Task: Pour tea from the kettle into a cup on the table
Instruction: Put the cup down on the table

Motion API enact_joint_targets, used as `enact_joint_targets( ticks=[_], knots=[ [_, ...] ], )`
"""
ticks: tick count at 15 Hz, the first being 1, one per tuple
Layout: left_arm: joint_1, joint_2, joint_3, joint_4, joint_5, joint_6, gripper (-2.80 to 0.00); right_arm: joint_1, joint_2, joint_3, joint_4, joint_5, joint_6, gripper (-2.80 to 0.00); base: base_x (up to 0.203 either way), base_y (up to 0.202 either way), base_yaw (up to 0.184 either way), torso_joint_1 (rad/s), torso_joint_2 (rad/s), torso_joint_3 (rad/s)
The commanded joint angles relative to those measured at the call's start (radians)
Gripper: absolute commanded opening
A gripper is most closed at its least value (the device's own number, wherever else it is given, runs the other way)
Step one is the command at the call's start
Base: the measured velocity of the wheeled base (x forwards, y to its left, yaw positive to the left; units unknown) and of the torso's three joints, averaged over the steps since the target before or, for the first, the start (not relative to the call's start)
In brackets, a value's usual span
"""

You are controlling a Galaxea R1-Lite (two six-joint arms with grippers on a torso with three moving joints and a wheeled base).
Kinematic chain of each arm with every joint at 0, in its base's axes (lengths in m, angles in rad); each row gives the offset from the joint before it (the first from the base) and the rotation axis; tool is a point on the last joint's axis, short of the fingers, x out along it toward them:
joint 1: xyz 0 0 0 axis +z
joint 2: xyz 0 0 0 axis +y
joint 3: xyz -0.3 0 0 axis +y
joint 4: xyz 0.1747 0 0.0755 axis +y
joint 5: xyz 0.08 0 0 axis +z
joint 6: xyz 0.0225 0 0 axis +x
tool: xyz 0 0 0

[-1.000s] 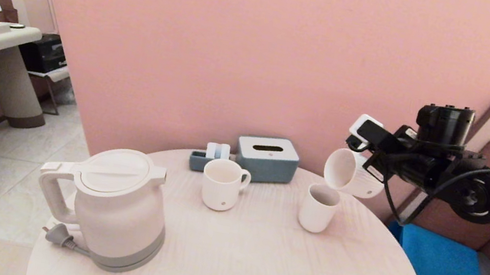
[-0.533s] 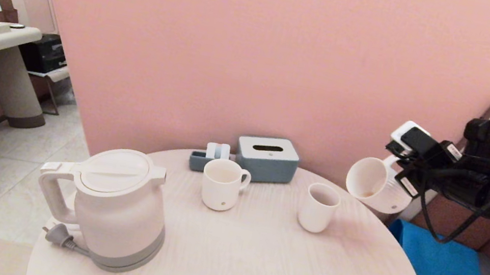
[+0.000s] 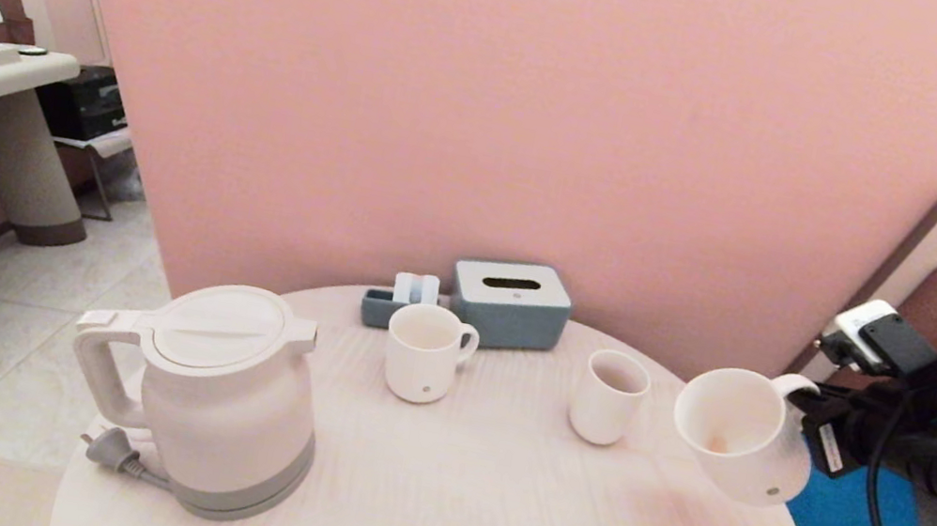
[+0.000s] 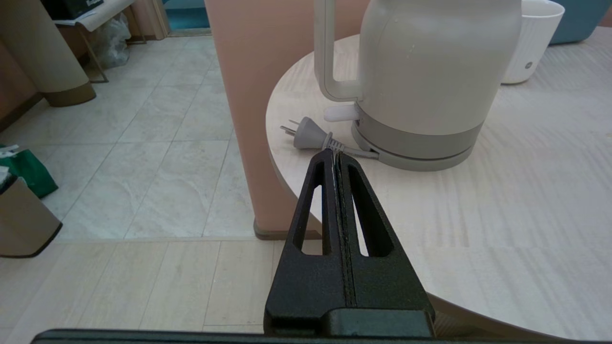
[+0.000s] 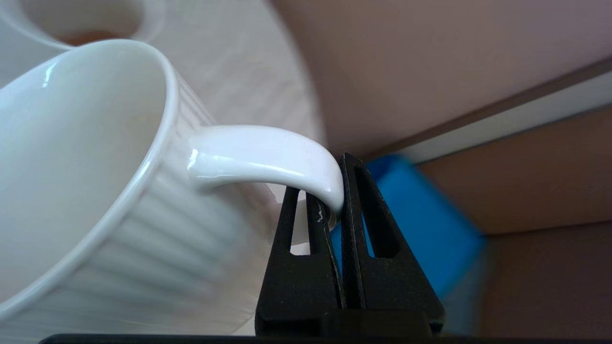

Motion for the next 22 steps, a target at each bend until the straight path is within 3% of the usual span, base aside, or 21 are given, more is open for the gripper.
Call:
enact_joint_targets(
  ticks=[1, 3, 7, 10, 13, 16, 17, 22],
  knots=[
    [0.0, 0.0, 0.0, 0.0, 0.0, 0.0, -2.8, 0.009, -0.038, 0.045, -0.005, 0.01, 0.108, -2.8, 0.0, 0.0, 0.0, 0.0, 0.0, 0.0],
    [0.0, 0.0, 0.0, 0.0, 0.0, 0.0, -2.8, 0.011, -0.05, 0.095, -0.033, 0.04, 0.267, -2.8, 0.0, 0.0, 0.0, 0.0, 0.0, 0.0],
    [0.0, 0.0, 0.0, 0.0, 0.0, 0.0, -2.8, 0.036, -0.046, 0.242, -0.173, 0.102, 0.432, -2.8, 0.0, 0.0, 0.0, 0.0, 0.0, 0.0],
    [0.0, 0.0, 0.0, 0.0, 0.0, 0.0, -2.8, 0.09, -0.011, 0.357, -0.393, 0.102, 0.551, -2.8, 0.0, 0.0, 0.0, 0.0, 0.0, 0.0],
    [0.0, 0.0, 0.0, 0.0, 0.0, 0.0, -2.8, 0.112, 0.137, 0.446, -0.674, 0.07, 0.626, -2.8, 0.0, 0.0, 0.0, 0.0, 0.0, 0.0],
    [0.0, 0.0, 0.0, 0.0, 0.0, 0.0, -2.8, 0.135, 0.319, 0.563, -1.047, -0.006, 0.657, -2.8, 0.0, 0.0, 0.0, 0.0, 0.0, 0.0],
    [0.0, 0.0, 0.0, 0.0, 0.0, 0.0, -2.8, 0.138, 0.346, 0.596, -1.098, -0.021, 0.661, -2.8, 0.0, 0.0, 0.0, 0.0, 0.0, 0.0],
    [0.0, 0.0, 0.0, 0.0, 0.0, 0.0, -2.8, 0.141, 0.403, 0.642, -1.109, -0.029, 0.67, -2.8, 0.0, 0.0, 0.0, 0.0, 0.0, 0.0]
  ],
)
